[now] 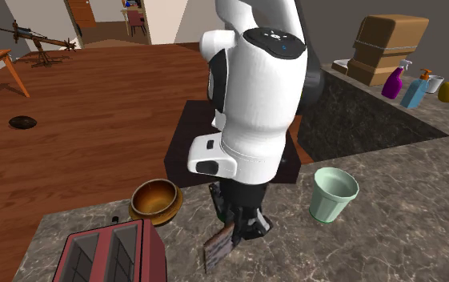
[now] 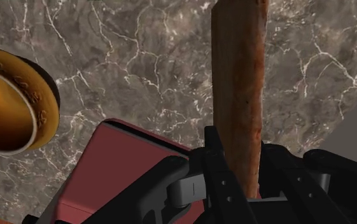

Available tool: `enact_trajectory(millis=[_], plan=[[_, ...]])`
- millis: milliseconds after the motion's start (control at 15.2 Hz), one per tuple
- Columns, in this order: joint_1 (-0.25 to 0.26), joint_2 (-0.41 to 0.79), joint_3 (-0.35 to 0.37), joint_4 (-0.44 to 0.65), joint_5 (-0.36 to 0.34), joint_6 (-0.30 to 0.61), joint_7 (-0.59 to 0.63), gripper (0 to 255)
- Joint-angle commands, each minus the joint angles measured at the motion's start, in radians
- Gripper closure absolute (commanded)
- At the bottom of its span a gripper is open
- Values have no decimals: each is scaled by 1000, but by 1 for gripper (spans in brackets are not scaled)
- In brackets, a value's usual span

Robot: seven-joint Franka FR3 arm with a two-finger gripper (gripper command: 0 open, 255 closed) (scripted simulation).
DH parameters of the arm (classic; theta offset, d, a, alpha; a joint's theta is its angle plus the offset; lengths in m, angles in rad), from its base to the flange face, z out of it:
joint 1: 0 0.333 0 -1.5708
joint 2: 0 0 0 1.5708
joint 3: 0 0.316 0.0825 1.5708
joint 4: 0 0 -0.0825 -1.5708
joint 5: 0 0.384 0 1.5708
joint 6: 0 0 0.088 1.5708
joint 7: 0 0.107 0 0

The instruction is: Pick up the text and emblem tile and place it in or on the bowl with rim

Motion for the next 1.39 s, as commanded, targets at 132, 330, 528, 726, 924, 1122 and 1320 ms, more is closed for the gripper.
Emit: enact_trajectory(millis=[132,330,528,726,924,1122,1320], plan=[[-65,-94,-17,-132,30,54,-92,255],[-110,-153,-37,-211,53,84,-169,255],[-153,-206,-62,-280,76,110,-251,255],[-194,-253,-93,-339,96,131,-337,255],[-233,-293,-130,-388,114,148,-426,255],[-271,-326,-172,-426,129,160,-517,255],[-310,-351,-218,-453,140,169,-610,255]])
